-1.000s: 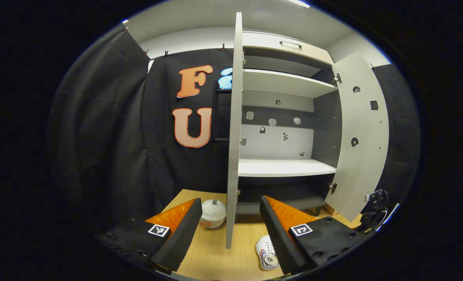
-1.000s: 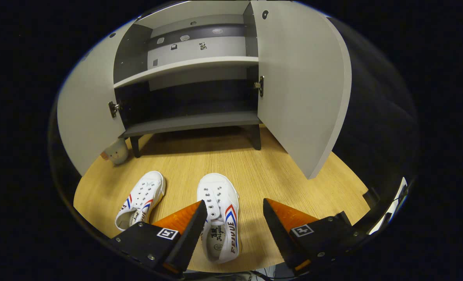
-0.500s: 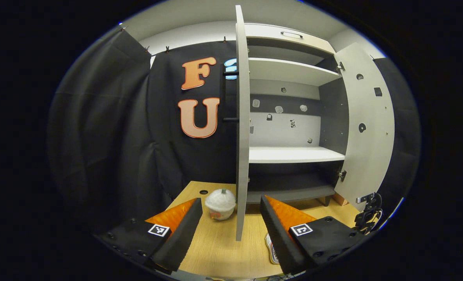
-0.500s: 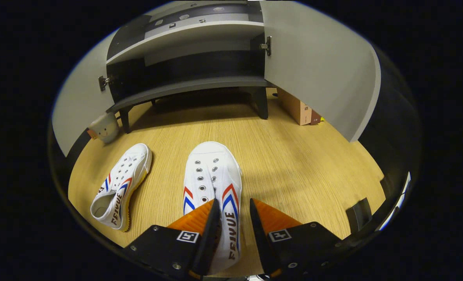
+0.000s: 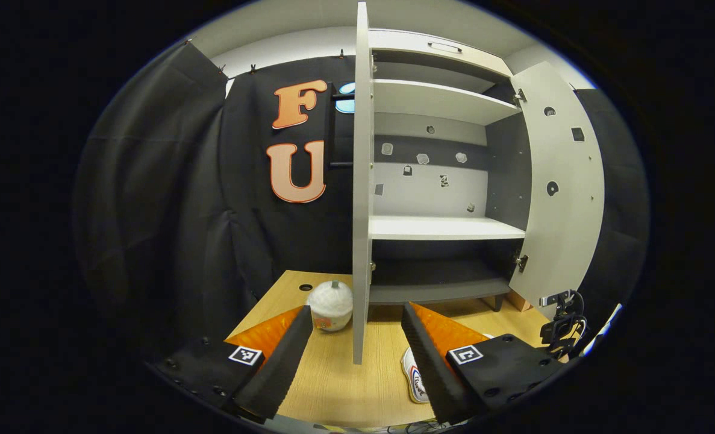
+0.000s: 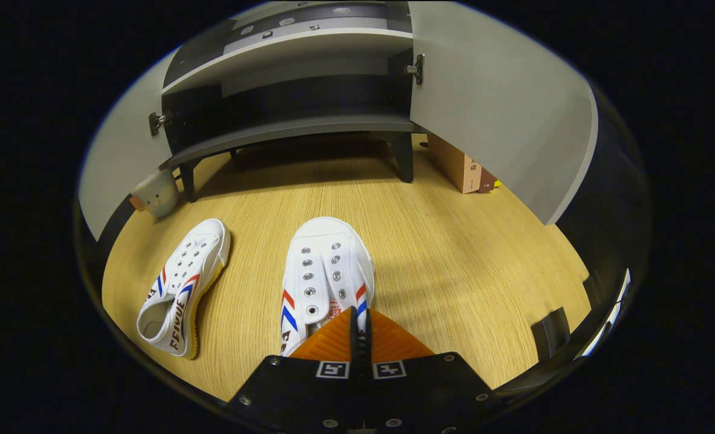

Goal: Grab one shoe with the right hand and put it into the shoe cabinet, grab the other shoe with the left hand and put it into the shoe cabinet; then close the right door with the right hand and the left door with the left hand.

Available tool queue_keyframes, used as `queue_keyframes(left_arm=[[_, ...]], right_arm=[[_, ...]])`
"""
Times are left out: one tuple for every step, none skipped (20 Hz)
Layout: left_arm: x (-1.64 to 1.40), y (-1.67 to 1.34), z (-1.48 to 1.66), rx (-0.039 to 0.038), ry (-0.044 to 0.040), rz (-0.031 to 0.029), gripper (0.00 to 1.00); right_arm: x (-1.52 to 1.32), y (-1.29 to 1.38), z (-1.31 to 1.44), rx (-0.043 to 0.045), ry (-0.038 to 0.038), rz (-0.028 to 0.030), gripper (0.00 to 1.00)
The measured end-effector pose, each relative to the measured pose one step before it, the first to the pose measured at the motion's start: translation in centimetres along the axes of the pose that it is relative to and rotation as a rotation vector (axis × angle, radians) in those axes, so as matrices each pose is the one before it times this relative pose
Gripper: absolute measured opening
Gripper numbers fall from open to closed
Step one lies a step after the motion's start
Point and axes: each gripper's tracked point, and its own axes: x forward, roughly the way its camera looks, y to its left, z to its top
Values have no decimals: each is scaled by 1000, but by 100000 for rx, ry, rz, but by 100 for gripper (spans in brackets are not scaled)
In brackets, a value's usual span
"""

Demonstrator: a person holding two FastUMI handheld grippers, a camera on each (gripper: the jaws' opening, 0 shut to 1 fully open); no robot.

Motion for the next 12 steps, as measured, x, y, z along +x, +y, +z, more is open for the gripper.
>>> queue_keyframes(left_arm=[[-67, -130, -114, 81, 326, -485, 97], [-54, -207, -45, -42, -138, -380, 97], [-43, -181, 21, -71, -225, -444, 97], [-210, -174, -56, -159, -208, -356, 97], [-31, -149, -91, -222, -117, -424, 97], [-24, -65, -93, -345, -76, -344, 97], [30, -184, -49, -425, -152, -321, 97], [-15, -46, -79, -409, -134, -364, 97], [29, -12, 15, -150, -252, -83, 97], [-58, -15, -32, 97, -382, -124, 97], [10, -90, 44, 40, -427, -384, 97], [99, -115, -136, -11, -369, -322, 97]], right_arm=[[-678, -309, 828, -151, -1168, -1178, 0], [-564, -200, 658, -753, -540, -985, 0], [-679, 258, 693, 346, -1474, 253, 0], [-884, 129, 1138, 1239, -1506, 784, 0], [-662, 427, 787, 1169, -1227, 668, 0], [-691, 227, 1041, 337, -1335, 405, 0], [-595, 439, 864, -300, -1743, 144, 0], [-853, 270, 1338, -667, -2534, 216, 0], [-962, 247, 1327, -922, -2206, 411, 0], [-1127, 374, 1527, -510, -1869, 783, 0], [-1147, 258, 1724, 260, -1541, 1248, 0], [-624, 485, 1591, 490, -1806, 1369, 0]])
